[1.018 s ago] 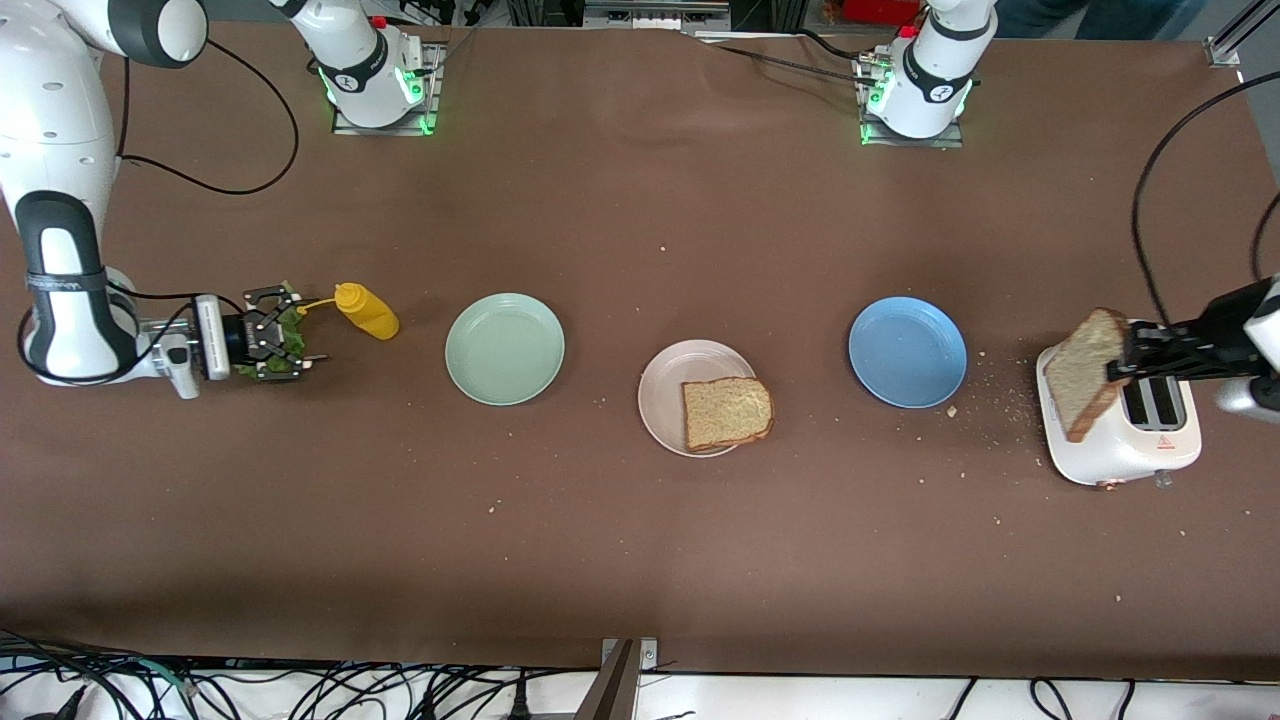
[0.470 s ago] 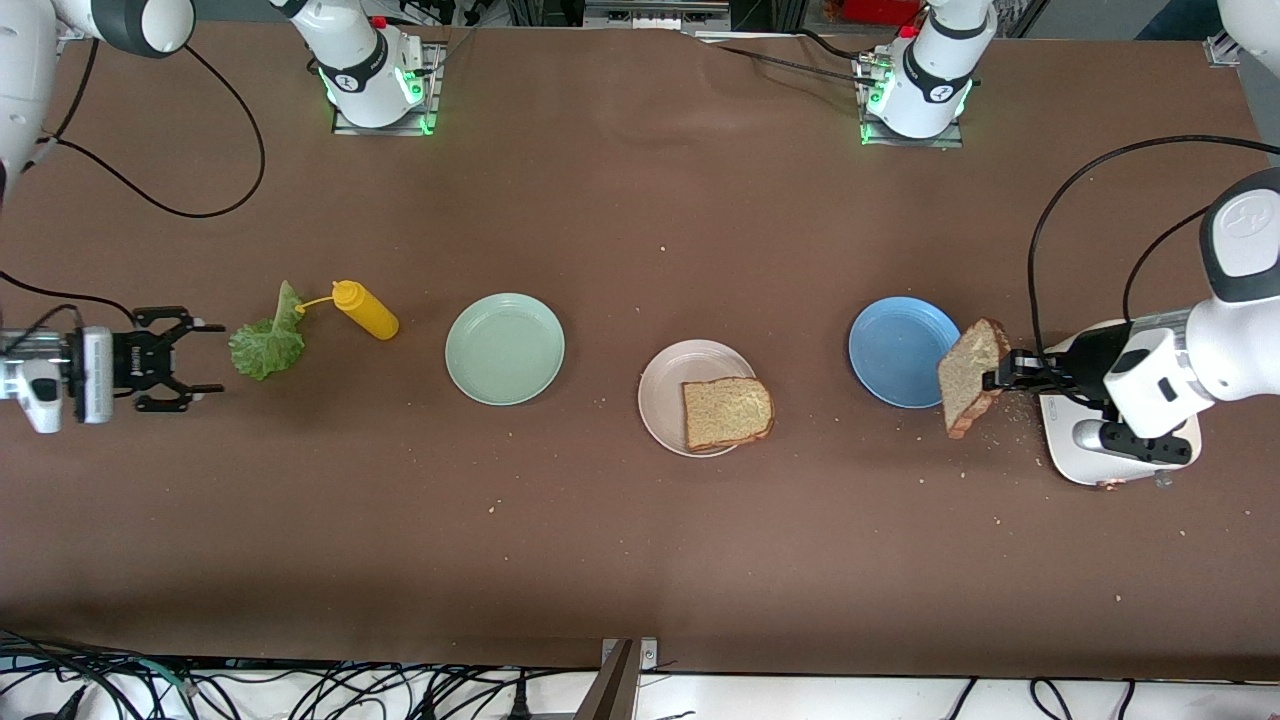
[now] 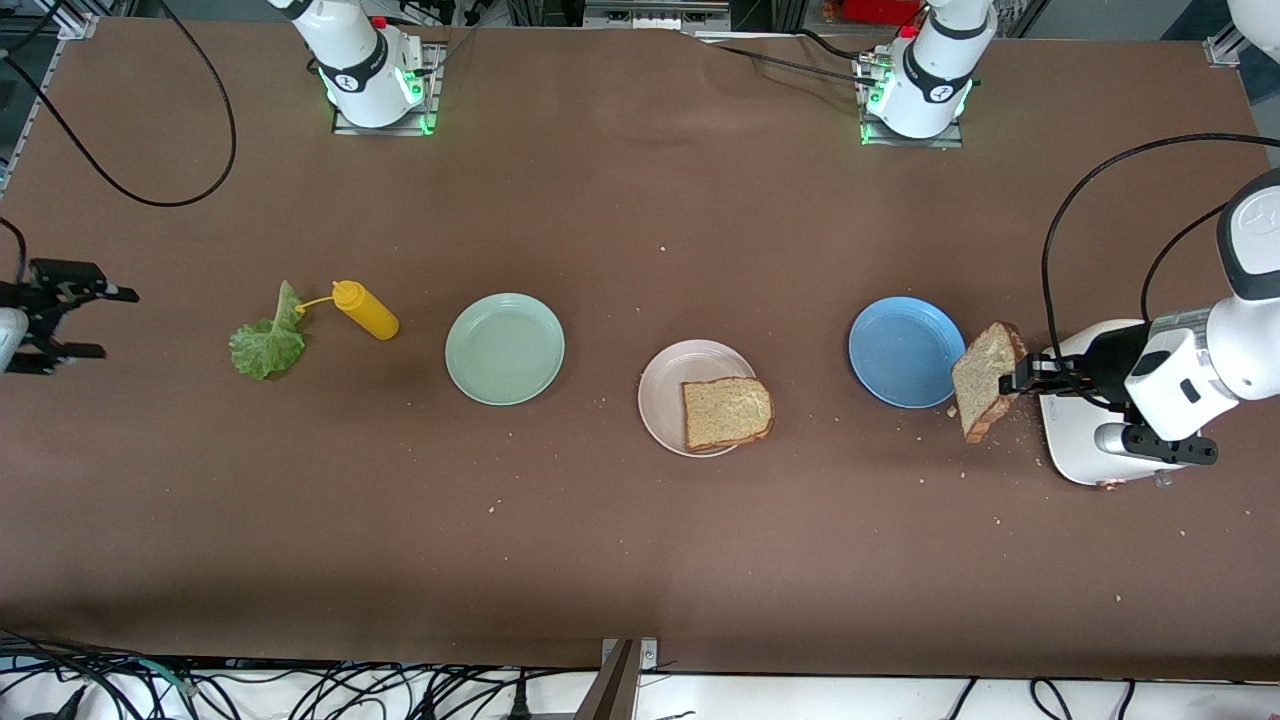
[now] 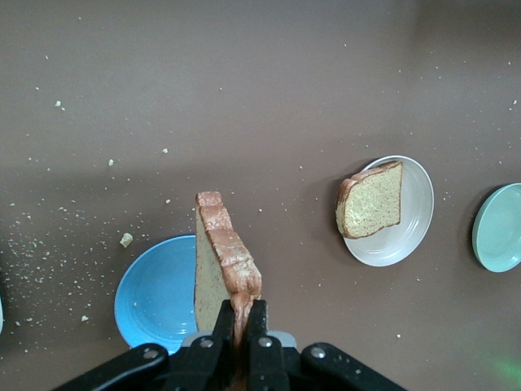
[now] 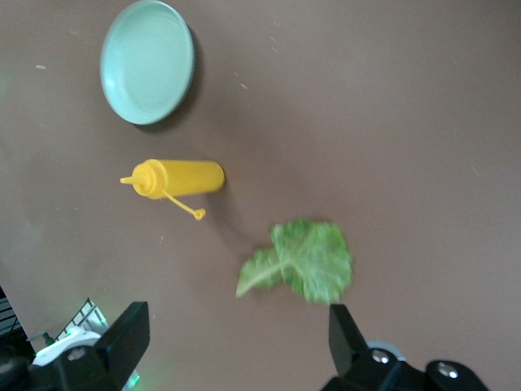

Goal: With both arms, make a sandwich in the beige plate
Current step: 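Carry the bread toward the blue plate while the right gripper releases the mustard, then lower the right gripper onto the green lettuce leaf and grasp it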

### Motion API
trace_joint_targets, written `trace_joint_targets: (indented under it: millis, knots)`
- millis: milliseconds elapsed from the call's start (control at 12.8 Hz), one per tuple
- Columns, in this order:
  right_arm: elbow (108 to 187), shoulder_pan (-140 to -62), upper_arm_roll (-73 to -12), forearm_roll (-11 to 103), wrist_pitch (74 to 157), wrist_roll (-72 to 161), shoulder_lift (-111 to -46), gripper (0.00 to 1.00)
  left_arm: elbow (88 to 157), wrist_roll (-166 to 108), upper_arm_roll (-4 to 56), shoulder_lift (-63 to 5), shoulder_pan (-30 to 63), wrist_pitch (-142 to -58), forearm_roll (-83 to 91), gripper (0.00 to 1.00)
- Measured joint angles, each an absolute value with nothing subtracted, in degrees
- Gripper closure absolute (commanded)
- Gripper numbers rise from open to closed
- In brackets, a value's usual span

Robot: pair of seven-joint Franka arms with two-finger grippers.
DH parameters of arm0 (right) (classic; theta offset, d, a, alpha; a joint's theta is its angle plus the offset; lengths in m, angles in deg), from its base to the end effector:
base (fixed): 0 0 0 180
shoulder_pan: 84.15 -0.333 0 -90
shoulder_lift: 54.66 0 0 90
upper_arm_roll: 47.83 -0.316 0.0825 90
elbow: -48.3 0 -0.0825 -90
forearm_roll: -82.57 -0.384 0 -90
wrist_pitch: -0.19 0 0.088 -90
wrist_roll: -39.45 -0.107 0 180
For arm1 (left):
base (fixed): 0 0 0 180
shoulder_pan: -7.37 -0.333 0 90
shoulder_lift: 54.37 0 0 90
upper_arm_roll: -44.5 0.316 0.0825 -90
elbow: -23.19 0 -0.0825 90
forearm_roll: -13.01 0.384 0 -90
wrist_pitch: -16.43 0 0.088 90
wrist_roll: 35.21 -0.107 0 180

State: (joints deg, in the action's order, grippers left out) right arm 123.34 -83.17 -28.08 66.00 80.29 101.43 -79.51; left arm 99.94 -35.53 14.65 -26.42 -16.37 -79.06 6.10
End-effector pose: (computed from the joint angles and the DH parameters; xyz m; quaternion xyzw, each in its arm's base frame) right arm 0.6273 -0.1568 0.4830 -0.9197 -0.3514 0.0725 0.1595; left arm 0.6765 -0.0154 0.4741 0.9826 -0.0270 -0.0570 0.1749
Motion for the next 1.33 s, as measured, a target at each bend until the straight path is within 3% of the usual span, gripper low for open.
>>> trace_joint_targets:
  millis: [313,940,1331]
  knots:
    - [128.0,-91.2,-28.3,78.0,84.2,81.3,-76.0,0.02,99.9,-35.5,14.7,-26.4,-16.6,-79.1,6.1,1.0]
    - [163.9,-94.2,-28.1,81.4,122.8,73.0,-72.9,0.01,99.9,-35.5,14.7,-26.4,-16.5,-79.0,6.1,1.0]
    - [172.1,-94.3,-28.1,80.9,135.7,72.4,-74.8,0.01,99.9,-35.5,14.7,-26.4,-16.5,-79.0,6.1,1.0]
